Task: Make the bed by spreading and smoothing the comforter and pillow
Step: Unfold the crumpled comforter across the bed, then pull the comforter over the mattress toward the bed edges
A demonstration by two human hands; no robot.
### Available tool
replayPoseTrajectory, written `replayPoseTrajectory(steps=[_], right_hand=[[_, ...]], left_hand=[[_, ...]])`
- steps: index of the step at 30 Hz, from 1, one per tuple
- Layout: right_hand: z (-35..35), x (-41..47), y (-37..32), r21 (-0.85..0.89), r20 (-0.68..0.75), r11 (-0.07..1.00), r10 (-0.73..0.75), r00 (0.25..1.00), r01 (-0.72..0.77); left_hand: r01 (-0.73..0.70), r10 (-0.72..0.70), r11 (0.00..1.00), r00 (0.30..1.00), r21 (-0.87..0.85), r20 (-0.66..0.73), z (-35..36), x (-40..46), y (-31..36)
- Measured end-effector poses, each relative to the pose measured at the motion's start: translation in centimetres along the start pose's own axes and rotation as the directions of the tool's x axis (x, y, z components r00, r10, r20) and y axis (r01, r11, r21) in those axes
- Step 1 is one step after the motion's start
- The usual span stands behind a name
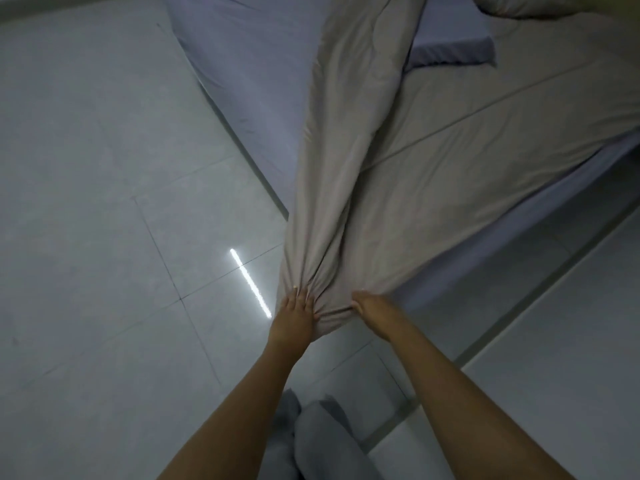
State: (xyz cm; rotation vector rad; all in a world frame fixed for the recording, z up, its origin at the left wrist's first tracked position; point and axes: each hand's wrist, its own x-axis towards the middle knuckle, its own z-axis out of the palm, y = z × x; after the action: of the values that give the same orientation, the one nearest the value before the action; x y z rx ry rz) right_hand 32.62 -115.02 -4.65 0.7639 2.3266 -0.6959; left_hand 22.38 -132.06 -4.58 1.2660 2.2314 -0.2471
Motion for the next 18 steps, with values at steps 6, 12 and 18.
replayPoseTrajectory(steps=[6,12,18], right_hand=[[0.9,-2.0,1.1,0.036,-0.017,0.994,0.106,0.994,-0.106],[-3.1,-1.9,0.3,0.078,-0.144,0.978,0.201,0.969,-0.191],[-11.6,-0.8,-1.4,0.080,-0.293,0.979,0.204,0.934,-0.189]], left_hand=[[-0.048,0.046,0.995,0.999,0.088,0.029,0.1,-0.5,-2.0],[-0.055,0.054,0.996,0.998,0.067,0.009,-3.8,1.1,-2.4],[-0.055,0.069,0.994,0.987,0.097,-0.143,-13.4,4.4,-3.8]])
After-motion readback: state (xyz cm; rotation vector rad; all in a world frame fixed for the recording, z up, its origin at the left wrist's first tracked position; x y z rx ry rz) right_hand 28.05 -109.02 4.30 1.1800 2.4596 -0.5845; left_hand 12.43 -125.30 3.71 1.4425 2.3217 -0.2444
